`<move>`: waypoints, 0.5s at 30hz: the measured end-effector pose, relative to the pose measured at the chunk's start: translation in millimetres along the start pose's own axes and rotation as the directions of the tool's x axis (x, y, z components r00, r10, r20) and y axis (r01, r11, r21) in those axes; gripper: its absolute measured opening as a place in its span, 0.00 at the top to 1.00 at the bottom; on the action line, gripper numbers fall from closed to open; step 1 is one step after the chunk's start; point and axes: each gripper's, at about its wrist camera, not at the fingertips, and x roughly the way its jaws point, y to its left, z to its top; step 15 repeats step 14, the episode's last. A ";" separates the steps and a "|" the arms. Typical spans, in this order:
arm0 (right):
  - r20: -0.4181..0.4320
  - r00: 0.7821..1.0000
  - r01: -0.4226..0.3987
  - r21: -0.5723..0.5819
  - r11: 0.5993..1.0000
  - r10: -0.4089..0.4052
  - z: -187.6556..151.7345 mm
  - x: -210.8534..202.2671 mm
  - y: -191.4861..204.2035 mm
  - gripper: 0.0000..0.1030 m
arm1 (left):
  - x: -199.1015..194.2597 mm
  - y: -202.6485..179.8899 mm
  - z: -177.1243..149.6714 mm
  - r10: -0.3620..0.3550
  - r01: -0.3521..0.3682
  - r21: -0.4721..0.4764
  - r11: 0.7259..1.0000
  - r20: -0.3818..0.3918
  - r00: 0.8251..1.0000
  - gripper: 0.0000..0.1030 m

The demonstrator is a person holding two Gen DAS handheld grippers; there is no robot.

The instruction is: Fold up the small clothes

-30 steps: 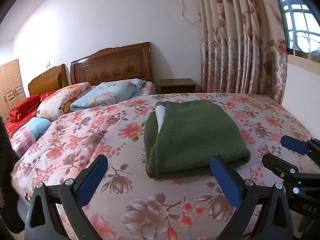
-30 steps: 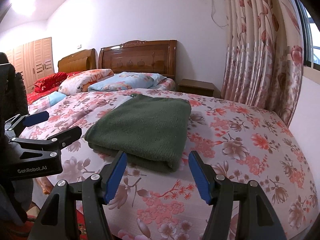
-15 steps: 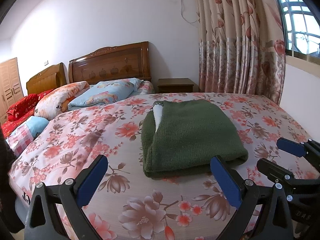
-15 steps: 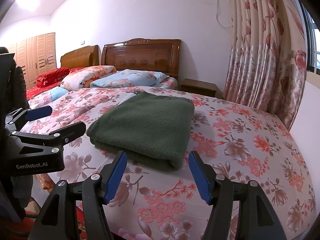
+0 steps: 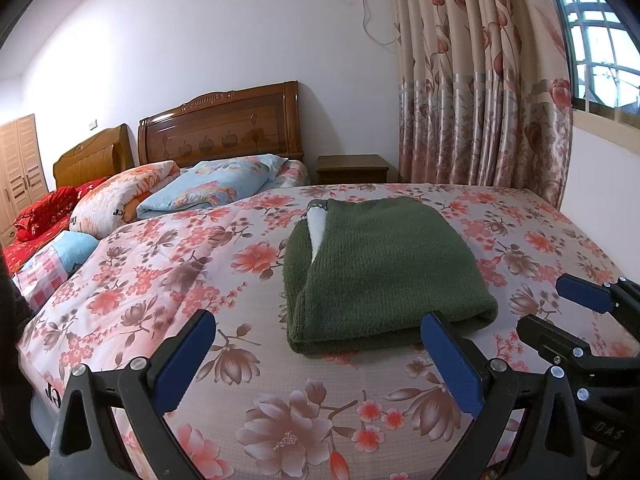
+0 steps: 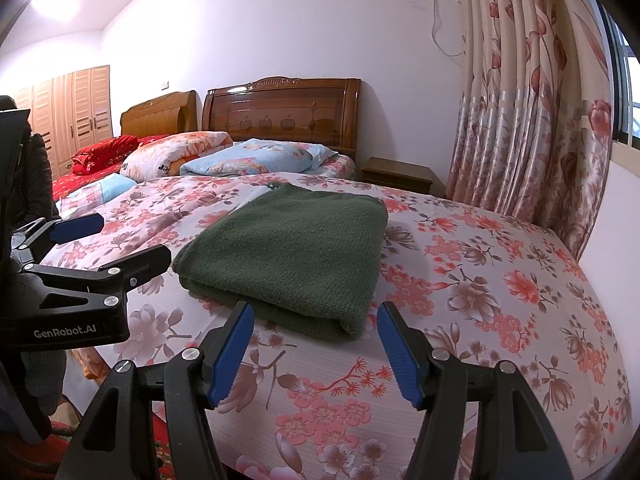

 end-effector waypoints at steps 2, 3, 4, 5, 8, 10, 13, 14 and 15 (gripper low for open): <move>-0.001 1.000 0.001 0.000 1.000 -0.001 0.0 0.0 0.1 0.37 | 0.2 0.3 -0.1 0.000 0.000 -0.001 1.000 -0.001 1.000 0.00; 0.000 1.000 0.001 0.000 1.000 -0.001 0.1 0.0 0.0 0.37 | 0.1 0.5 -0.1 0.001 -0.001 -0.001 1.000 -0.001 1.000 0.00; 0.000 1.000 0.001 0.000 1.000 -0.001 0.1 -0.2 -0.2 0.37 | 0.2 0.3 0.0 0.001 -0.001 0.000 1.000 -0.001 1.000 0.00; 0.001 1.000 0.001 0.001 1.000 -0.001 0.0 -0.1 -0.1 0.37 | 0.3 0.2 -0.5 0.001 -0.001 -0.001 1.000 -0.002 1.000 0.00; 0.003 1.000 0.002 0.002 1.000 -0.002 -0.4 -0.7 -0.2 0.37 | 0.4 -0.2 -0.4 0.002 -0.002 0.001 1.000 -0.002 1.000 0.00; 0.002 1.000 0.002 0.003 1.000 -0.002 -0.5 -0.7 -0.3 0.37 | 0.2 0.1 -0.8 -0.002 0.002 0.004 1.000 -0.004 1.000 0.00; 0.003 1.000 0.003 0.004 1.000 -0.003 -0.2 -1.0 0.0 0.37 | -1.6 -1.6 -4.3 0.008 -0.008 0.005 1.000 0.009 1.000 0.00; 0.002 1.000 0.002 0.004 1.000 -0.002 -0.3 -0.9 -0.1 0.37 | -1.6 -2.3 -4.7 0.003 -0.003 0.010 1.000 0.009 1.000 0.00; 0.002 1.000 0.002 0.004 1.000 -0.002 -0.3 -0.9 -0.1 0.37 | -1.6 -2.3 -4.7 0.003 -0.003 0.010 1.000 0.009 1.000 0.00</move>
